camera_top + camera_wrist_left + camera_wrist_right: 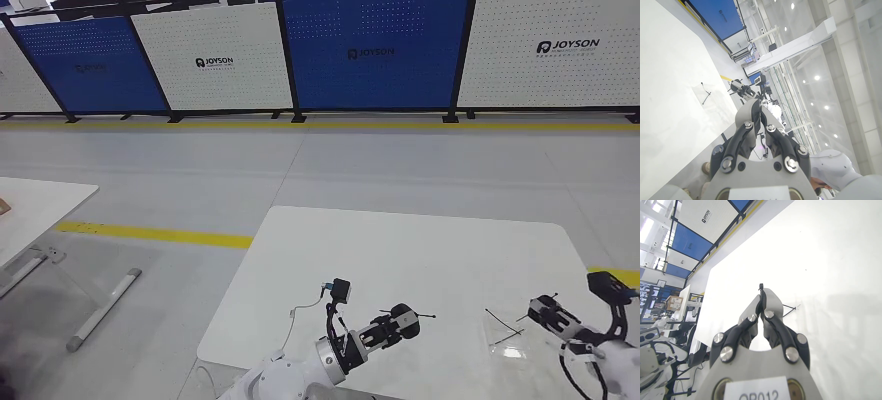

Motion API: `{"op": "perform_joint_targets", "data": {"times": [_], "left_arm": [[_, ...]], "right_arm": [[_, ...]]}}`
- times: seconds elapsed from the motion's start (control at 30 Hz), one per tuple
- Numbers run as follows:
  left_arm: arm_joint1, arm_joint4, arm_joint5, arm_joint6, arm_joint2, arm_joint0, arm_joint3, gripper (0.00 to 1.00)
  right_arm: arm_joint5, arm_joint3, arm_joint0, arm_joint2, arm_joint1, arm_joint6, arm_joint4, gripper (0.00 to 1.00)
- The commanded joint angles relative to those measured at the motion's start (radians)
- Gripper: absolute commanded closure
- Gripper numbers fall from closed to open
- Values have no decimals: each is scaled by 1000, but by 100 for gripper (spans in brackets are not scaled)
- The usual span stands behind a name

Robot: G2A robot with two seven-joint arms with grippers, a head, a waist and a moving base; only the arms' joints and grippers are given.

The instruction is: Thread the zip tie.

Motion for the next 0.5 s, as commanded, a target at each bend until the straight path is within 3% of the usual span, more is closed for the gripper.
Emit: {"op": "perform_joint_targets", "data": {"times": [0.0, 0.23, 0.37, 0.47], "left_arm": [[0, 0, 0, 0, 0, 0, 0, 100], [0, 0, 0, 0, 0, 0, 0, 100], [0, 0, 0, 0, 0, 0, 0, 100], [0, 0, 0, 0, 0, 0, 0, 100]], "right_arm": [[-10, -2, -11, -14, -3, -45, -18, 100], [-43, -43, -72, -6, -20, -202, 74, 100], [-65, -63, -126, -7, -35, -356, 129, 100], [-113, -57, -141, -22, -39, -327, 193, 100]]}}
